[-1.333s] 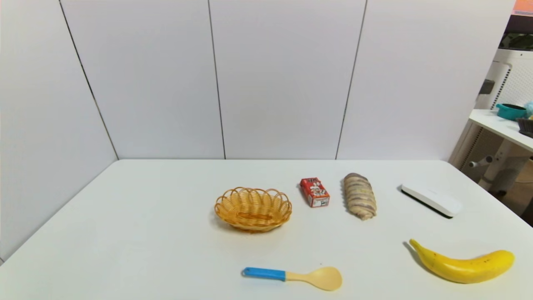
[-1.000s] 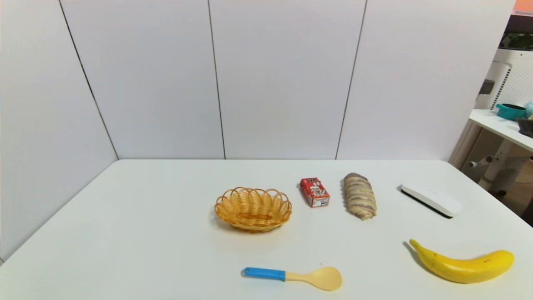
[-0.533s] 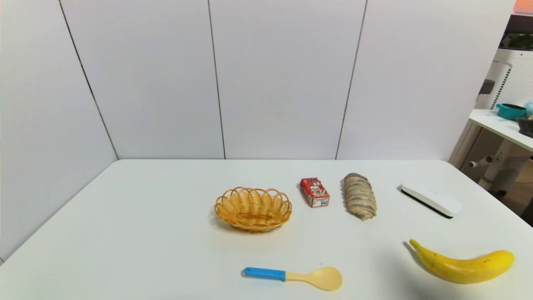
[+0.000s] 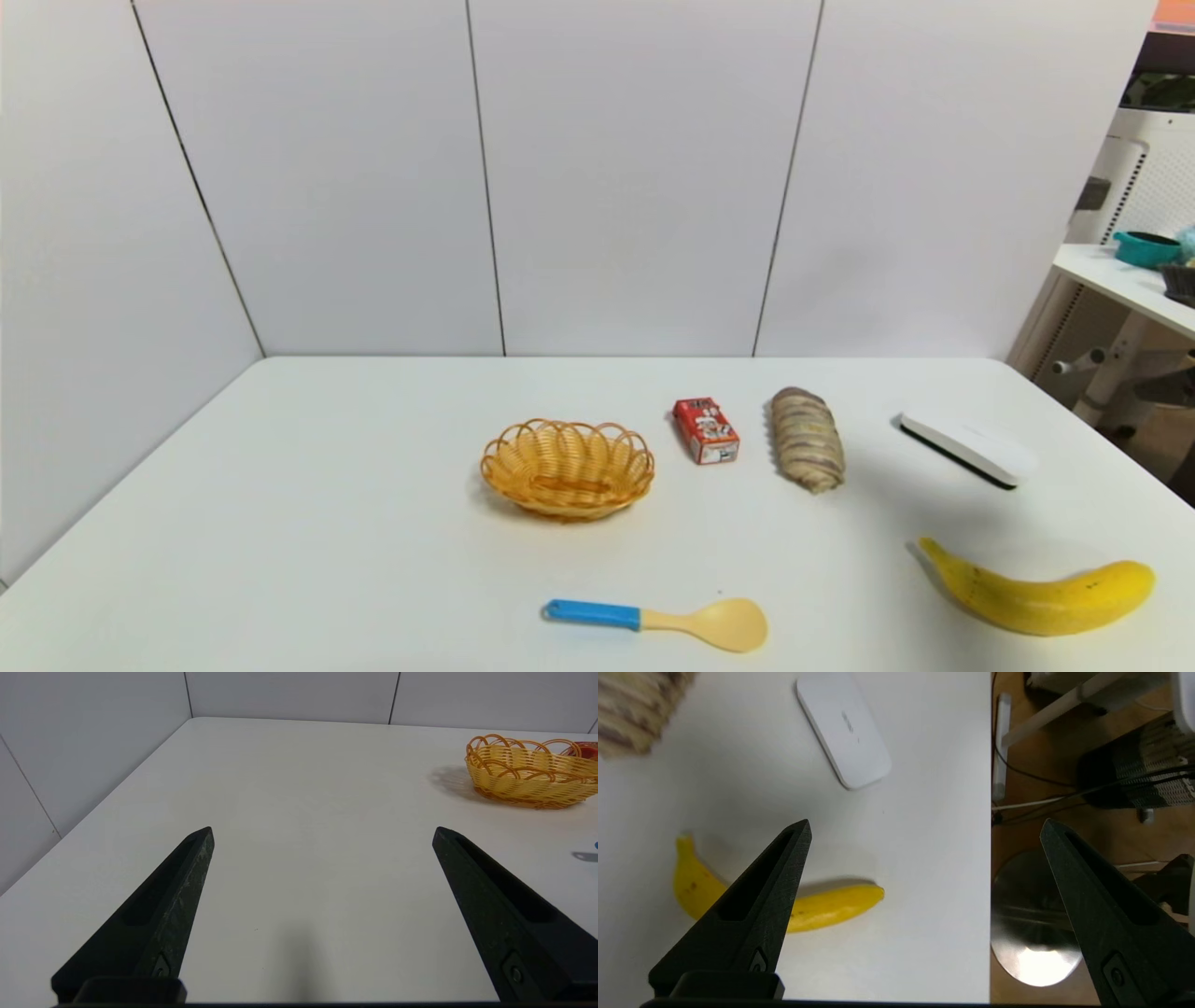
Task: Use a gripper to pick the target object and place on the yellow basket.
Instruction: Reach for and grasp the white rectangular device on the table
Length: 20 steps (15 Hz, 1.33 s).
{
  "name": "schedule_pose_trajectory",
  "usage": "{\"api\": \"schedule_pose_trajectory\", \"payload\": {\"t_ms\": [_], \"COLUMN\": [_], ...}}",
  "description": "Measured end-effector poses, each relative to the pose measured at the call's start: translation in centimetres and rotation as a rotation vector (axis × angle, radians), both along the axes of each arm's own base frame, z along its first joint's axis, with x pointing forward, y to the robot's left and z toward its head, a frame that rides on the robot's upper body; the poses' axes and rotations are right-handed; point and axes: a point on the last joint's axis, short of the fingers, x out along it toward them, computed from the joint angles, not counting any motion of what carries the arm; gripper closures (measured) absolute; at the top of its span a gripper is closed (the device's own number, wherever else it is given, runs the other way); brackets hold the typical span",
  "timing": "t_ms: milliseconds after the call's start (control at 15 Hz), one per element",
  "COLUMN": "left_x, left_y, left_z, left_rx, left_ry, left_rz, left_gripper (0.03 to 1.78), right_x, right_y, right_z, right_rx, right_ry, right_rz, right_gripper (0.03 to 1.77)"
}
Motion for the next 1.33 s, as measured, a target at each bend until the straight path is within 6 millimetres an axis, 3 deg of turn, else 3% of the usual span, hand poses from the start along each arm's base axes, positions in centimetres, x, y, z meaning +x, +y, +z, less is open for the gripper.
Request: {"api": "schedule_pose_trajectory", "payload": {"t_ms": [400,867,1333], "left_x": [0.0,0.0,0.0], "left_y": [0.0,0.0,0.0], "left_z": [0.0,0.0,0.0], "left_rx": [0.000,0.000,0.000], "left_ry": [0.000,0.000,0.000], "left_rz": [0.000,0.000,0.000], "left_gripper": [0.12,0.12,0.12], "right_x": [3.5,8.0,12.1], "right_y": [-1.3,-2.3,-2.4], "right_z": [-1.9,-4.8,-8.8], "right_rx": [-0.031,0.085,0.055], "right_ry": [0.282,0.338,0.437], "right_rz": [0.127,0.253,0.422], "right_gripper": [0.10,0.10,0.10]}}
